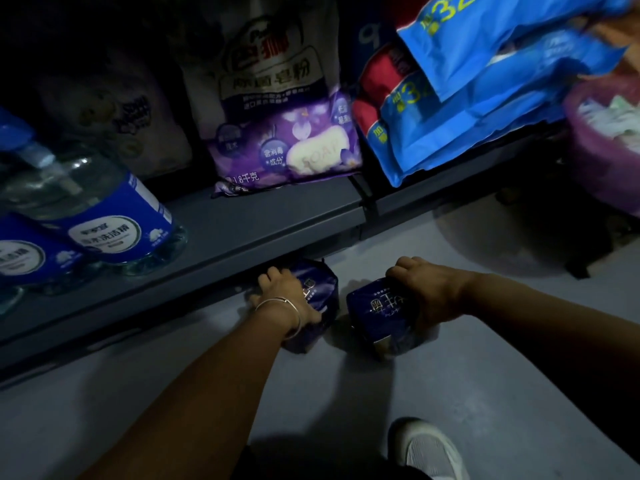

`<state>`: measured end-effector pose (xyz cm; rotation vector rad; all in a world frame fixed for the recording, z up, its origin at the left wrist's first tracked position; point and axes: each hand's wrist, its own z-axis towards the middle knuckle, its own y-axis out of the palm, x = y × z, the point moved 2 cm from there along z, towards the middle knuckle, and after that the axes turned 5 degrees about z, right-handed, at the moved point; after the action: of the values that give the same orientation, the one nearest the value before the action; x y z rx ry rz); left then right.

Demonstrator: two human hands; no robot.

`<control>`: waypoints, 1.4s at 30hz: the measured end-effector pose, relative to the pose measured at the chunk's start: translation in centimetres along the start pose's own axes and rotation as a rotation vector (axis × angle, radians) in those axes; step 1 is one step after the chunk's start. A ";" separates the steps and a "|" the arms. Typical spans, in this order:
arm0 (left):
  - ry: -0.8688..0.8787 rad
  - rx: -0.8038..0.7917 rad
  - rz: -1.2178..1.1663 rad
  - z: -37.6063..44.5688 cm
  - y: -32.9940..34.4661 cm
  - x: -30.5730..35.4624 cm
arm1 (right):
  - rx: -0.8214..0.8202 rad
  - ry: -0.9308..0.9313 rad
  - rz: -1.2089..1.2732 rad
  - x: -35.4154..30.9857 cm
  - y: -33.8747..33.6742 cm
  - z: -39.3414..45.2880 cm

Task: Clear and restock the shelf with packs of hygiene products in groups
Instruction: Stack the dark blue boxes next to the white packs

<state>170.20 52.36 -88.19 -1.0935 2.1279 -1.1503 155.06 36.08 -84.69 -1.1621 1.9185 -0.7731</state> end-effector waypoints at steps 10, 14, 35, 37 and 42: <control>0.157 -0.075 -0.144 -9.5 -13.4 -3.0 | 0.246 -0.005 0.119 -4.5 -11.0 -8.1; 0.228 0.089 -0.306 -14.9 -20.8 -5.3 | 0.461 -0.056 0.167 -8.2 -16.7 -12.6; 0.325 1.095 -0.284 -27.5 -43.4 -15.9 | 1.156 -0.303 0.301 -23.0 -38.4 -21.7; 0.342 1.112 -0.296 -26.7 -44.0 -15.8 | 1.181 -0.284 0.291 -23.1 -39.3 -21.6; 0.315 1.133 -0.259 -24.6 -46.1 -13.5 | 1.225 -0.251 0.328 -21.5 -41.0 -21.0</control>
<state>179.68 59.76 -35.57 -0.6368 1.1031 -2.3195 162.68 41.31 -34.70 -0.1546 1.0083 -1.2482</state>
